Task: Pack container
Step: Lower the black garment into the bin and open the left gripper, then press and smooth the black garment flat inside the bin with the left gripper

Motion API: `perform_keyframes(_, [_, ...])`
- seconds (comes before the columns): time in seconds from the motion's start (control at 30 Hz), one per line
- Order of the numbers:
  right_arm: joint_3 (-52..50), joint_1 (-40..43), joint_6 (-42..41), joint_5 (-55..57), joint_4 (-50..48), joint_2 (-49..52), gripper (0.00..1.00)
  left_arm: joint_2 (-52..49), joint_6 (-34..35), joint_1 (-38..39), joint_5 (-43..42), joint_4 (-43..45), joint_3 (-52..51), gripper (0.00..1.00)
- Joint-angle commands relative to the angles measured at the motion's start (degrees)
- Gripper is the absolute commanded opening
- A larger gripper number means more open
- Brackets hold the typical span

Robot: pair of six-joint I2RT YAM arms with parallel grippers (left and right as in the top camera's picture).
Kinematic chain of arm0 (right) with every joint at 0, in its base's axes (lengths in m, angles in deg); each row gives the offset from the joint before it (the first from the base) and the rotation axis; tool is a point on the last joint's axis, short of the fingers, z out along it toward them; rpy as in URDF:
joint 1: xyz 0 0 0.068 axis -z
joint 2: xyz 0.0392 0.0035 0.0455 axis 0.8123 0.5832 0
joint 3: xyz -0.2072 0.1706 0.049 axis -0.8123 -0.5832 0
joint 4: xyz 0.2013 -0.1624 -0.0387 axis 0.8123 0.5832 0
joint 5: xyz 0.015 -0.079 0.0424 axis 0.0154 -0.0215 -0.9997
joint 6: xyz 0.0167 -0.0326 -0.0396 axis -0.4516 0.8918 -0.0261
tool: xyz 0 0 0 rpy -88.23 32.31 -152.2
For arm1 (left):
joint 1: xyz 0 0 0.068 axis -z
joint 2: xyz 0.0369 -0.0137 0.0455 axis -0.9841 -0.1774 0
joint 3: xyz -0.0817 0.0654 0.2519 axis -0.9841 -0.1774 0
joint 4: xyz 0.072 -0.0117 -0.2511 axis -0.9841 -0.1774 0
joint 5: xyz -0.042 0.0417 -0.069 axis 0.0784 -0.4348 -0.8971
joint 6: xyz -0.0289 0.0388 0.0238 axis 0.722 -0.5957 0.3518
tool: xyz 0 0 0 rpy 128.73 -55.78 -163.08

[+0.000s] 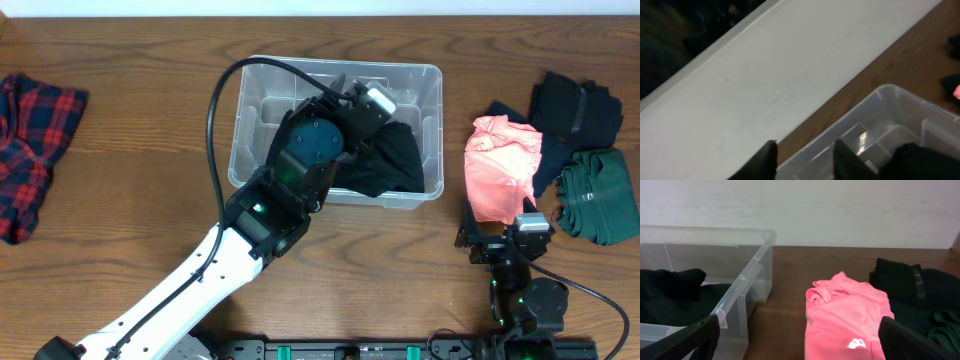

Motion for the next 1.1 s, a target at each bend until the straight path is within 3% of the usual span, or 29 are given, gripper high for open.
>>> perform_keyframes(0.0, [-0.2,-0.4,-0.7,0.0,0.1,-0.2,0.99,0.4,9.7,0.2,0.0,-2.0,1.9,0.23])
perform_keyframes(0.1, [-0.2,-0.4,-0.7,0.0,0.1,-0.2,0.99,0.4,13.4,0.2,-6.1,-8.6,1.9,0.13])
perform_keyframes(0.37, [-0.2,-0.4,-0.7,0.0,0.1,-0.2,0.99,0.3,25.9,0.1,-14.9,-24.8,5.1,0.17])
perform_keyframes(0.6, [-0.2,-0.4,-0.7,0.0,0.1,-0.2,0.99,-4.4,31.0,-0.7,-15.4,-51.3,25.8,0.32])
perform_keyframes(0.77, [-0.2,-0.4,-0.7,0.0,0.1,-0.2,0.99,-12.7,31.7,-0.7,-19.3,-65.9,39.1,0.33])
perform_keyframes(1.07, [-0.2,-0.4,-0.7,0.0,0.1,-0.2,0.99,-23.5,34.6,-0.7,-22.6,-72.4,41.0,0.34])
